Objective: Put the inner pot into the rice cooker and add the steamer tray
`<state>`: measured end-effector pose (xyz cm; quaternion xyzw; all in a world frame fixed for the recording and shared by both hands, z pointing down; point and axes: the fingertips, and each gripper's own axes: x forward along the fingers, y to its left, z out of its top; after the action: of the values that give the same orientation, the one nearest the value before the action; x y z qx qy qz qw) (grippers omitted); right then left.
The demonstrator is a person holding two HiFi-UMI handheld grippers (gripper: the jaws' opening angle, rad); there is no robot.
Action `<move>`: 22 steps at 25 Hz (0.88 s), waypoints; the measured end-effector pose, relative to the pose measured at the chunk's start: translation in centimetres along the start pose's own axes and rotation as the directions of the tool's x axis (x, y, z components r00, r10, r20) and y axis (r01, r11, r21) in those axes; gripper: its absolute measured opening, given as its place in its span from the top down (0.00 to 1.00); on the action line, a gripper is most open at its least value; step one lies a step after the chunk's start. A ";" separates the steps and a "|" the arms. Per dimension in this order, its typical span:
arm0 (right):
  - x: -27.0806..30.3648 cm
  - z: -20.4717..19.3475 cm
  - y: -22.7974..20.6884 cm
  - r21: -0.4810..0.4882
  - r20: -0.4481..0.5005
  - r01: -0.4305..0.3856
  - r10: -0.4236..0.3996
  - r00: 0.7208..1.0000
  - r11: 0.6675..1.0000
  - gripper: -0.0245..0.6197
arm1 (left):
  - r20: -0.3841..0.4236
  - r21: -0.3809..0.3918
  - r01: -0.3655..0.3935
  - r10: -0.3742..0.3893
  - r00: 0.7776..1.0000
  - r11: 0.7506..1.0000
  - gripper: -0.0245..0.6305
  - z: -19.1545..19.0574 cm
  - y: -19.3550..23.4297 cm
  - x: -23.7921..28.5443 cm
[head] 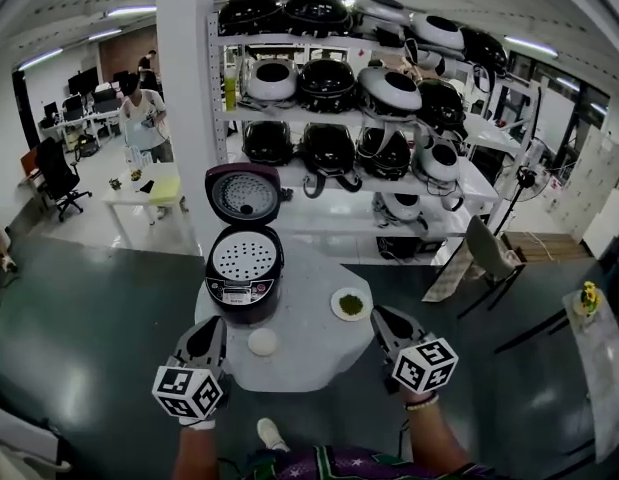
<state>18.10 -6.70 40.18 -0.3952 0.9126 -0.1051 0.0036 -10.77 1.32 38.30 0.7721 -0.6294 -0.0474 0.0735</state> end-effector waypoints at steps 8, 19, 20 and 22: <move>-11.0 2.2 1.1 -0.007 0.098 0.042 -0.041 0.994 0.999 0.95 | 0.015 0.027 0.013 -0.013 1.000 1.000 0.93 -1.0 -8.1 -5.2; -18.7 1.2 1.4 -0.024 0.156 0.076 -0.072 0.985 0.997 0.95 | 0.025 0.083 -0.003 0.001 1.000 0.997 0.93 -3.0 -13.0 -10.8; -18.9 1.1 1.6 -0.024 0.157 0.073 -0.068 0.985 0.997 0.95 | 0.026 0.087 -0.009 0.007 1.000 0.996 0.93 -3.0 -13.0 -11.3; -19.4 1.0 2.2 -0.024 0.161 0.061 -0.056 0.985 0.998 0.95 | 0.026 0.092 -0.018 0.016 1.000 0.996 0.93 -2.9 -13.2 -12.2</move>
<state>29.95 8.51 37.26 -0.4289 0.8988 -0.0599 0.0680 -0.05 15.97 38.63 0.7686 -0.6384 -0.0272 0.0303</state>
